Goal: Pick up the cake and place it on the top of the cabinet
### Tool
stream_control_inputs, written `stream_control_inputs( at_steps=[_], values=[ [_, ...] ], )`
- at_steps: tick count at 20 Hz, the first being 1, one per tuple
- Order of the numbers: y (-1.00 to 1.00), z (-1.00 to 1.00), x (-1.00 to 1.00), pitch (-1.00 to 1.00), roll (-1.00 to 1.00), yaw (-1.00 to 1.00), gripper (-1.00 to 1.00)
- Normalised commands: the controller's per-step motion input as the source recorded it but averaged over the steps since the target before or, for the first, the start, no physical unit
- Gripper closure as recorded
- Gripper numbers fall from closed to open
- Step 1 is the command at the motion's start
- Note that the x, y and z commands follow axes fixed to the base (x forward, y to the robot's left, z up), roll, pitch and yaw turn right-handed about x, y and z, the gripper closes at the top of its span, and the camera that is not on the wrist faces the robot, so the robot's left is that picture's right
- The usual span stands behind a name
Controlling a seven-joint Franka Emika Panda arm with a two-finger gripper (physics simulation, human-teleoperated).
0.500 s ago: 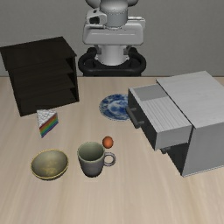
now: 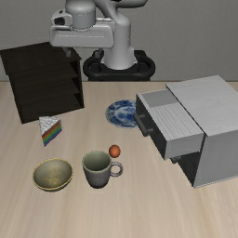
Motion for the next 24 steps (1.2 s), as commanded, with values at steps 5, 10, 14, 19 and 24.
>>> stream_control_inputs(
  at_steps=[5, 10, 14, 19, 24],
  values=[
    [-1.00, 0.00, 0.00, 0.00, 0.00, 0.00, -1.00],
    [-1.00, 0.00, 0.00, 0.00, 0.00, 0.00, -1.00],
    [-0.25, 0.00, 0.75, 0.00, 0.00, 0.00, -1.00],
    [0.20, 0.00, 0.80, 0.00, 0.00, 0.00, -1.00],
    [0.20, -0.80, 0.00, 0.00, 0.00, 0.00, -1.00]
  ],
)
